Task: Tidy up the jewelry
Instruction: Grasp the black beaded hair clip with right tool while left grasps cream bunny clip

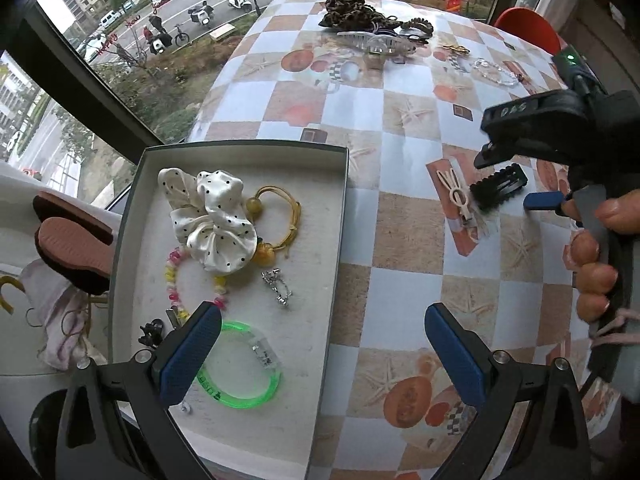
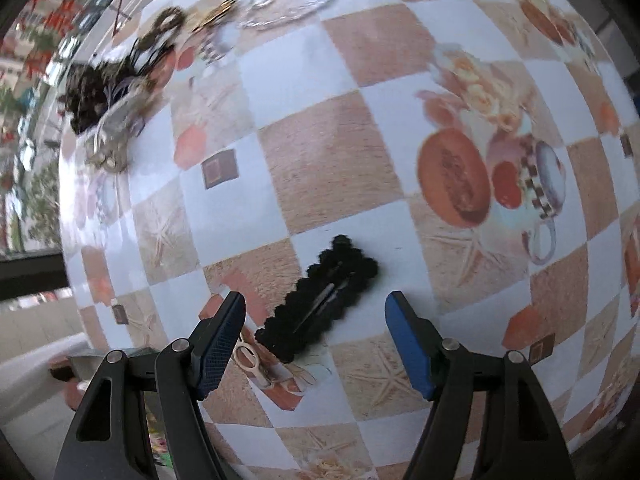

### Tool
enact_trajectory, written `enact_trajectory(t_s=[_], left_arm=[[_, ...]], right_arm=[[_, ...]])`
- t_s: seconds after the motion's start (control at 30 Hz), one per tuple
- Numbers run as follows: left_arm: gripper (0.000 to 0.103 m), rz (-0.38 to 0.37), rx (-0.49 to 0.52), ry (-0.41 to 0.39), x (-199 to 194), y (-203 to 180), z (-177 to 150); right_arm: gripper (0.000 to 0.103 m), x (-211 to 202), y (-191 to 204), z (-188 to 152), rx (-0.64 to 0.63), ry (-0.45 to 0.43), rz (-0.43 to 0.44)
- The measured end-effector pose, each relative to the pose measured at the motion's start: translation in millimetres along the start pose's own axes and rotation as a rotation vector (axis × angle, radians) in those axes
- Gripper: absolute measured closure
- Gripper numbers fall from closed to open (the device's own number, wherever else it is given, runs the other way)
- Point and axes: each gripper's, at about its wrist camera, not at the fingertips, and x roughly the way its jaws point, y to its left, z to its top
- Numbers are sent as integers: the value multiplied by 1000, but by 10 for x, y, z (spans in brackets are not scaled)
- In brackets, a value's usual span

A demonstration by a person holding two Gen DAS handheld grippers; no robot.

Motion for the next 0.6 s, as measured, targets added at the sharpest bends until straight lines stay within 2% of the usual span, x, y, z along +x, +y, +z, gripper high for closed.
enact_trajectory(t_s=[0.03, 0.1, 0.2, 0.37, 0.43, 0.47, 0.5, 0.6], left_arm=[[0, -2, 0, -1, 0, -3, 9], [0, -5, 1, -6, -3, -18, 35], [0, -17, 2, -16, -11, -56, 87], [0, -45, 18, -28, 0, -191, 198], [0, -59, 25, -26, 23, -254, 253], [0, -70, 26, -24, 47, -296, 287], [0, -80, 26, -22, 63, -332, 310], [0, -116, 27, -17, 132, -460, 402]], right_arm=[[34, 4, 68, -18, -32, -10, -36], [51, -1, 156, -64, -87, -30, -85], [66, -15, 159, -121, -140, -41, -93], [68, -41, -27, -218, -212, -48, -67], [77, -68, -118, -250, -233, -58, -38], [91, -72, -221, -248, -242, -55, -25], [96, -77, -264, -255, -249, -56, -14], [96, -95, -402, -288, -265, -59, 11]])
